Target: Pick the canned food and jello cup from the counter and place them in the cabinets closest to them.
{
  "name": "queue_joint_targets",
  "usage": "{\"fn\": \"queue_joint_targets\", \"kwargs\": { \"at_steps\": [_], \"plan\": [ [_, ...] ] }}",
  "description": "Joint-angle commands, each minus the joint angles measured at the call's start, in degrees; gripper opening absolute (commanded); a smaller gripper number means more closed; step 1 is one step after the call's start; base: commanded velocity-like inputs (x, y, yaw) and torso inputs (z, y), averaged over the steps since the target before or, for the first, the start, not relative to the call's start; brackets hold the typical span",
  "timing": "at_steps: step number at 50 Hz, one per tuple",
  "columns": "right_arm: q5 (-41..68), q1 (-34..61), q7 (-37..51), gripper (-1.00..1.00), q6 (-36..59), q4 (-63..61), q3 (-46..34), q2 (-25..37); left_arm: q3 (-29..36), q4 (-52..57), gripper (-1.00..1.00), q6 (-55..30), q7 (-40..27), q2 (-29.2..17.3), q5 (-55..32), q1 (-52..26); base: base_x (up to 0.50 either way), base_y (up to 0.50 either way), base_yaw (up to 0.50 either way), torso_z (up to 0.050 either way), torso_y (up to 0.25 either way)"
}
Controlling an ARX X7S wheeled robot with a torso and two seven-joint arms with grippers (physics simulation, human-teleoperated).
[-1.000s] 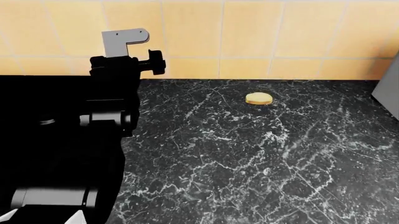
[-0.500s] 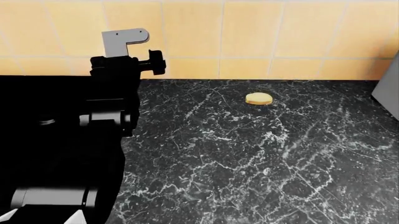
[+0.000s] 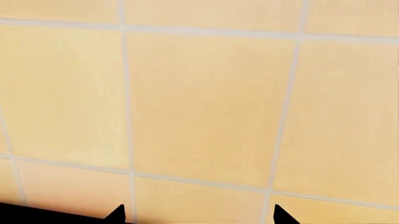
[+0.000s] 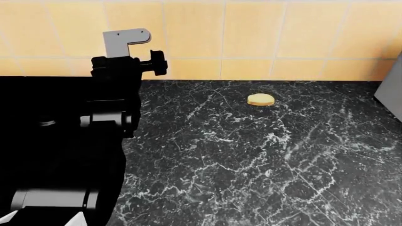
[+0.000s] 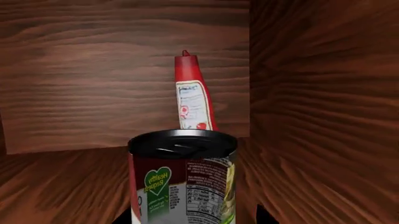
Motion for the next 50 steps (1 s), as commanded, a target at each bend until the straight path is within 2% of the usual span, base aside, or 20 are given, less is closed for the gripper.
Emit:
{"fn": "queue_joint_targets", "kwargs": {
  "at_steps": [1, 9, 18, 33, 50],
  "plan": [
    [8.0, -9.0, -1.6, 1.00, 2.2, 6.1, -8.7, 0.0, 0.7, 0.0, 1.00, 0.0, 0.1, 0.0, -0.2, 0.0, 0.01, 0.00, 0.00, 0.000, 0.000],
    [8.1, -9.4, -1.7, 1.00, 2.1, 5.6, -8.8, 0.1, 0.7, 0.0, 1.00, 0.0, 0.5, 0.0, -0.3, 0.0, 0.01, 0.00, 0.00, 0.000, 0.000],
    [4.9, -8.2, -6.5, 1.00, -0.3, 2.2, -8.9, -0.1, 0.7, 0.0, 1.00, -0.1, 0.6, 0.0, -0.4, 0.0, 0.01, 0.00, 0.00, 0.000, 0.000],
    [0.8, -5.5, -9.5, 1.00, 0.4, -0.7, -11.4, -0.5, 0.6, 0.0, 1.00, 0.0, 0.9, 0.0, -0.4, 0.0, 0.01, 0.00, 0.00, 0.000, 0.000],
    [-0.2, -3.0, -9.7, 1.00, 1.9, -2.9, -12.1, -0.8, 0.9, 0.0, 1.00, 0.1, 1.0, 0.0, -0.6, 0.0, 0.00, 0.00, 0.00, 0.000, 0.000]
  ]
}}
